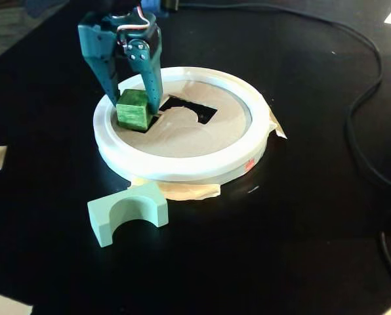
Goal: Pick up the square block and drop it in corresponding square shaped hole
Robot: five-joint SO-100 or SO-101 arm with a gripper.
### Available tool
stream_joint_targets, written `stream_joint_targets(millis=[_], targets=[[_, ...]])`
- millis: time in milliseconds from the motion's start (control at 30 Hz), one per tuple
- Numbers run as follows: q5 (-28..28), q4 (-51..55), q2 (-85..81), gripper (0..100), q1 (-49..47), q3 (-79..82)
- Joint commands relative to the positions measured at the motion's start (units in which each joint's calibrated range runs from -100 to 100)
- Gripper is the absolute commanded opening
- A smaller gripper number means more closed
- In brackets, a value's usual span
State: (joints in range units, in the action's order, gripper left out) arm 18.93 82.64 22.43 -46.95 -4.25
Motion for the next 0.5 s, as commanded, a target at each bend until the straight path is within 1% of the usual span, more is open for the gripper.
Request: stream_joint_targets(millis=[0,67,133,367,467], targets=[[0.3,-0.6,-1.0,65,-1.0,-4.0],[0.3,0.4,-1.4,79,-1.0,-4.1],[0.3,0.6,-1.5,84,-1.0,-4.1],[0.2,0.8,-1.7,84,-1.1,-4.0],[0.1,3.7,-4.5,84,-1.0,-4.0]])
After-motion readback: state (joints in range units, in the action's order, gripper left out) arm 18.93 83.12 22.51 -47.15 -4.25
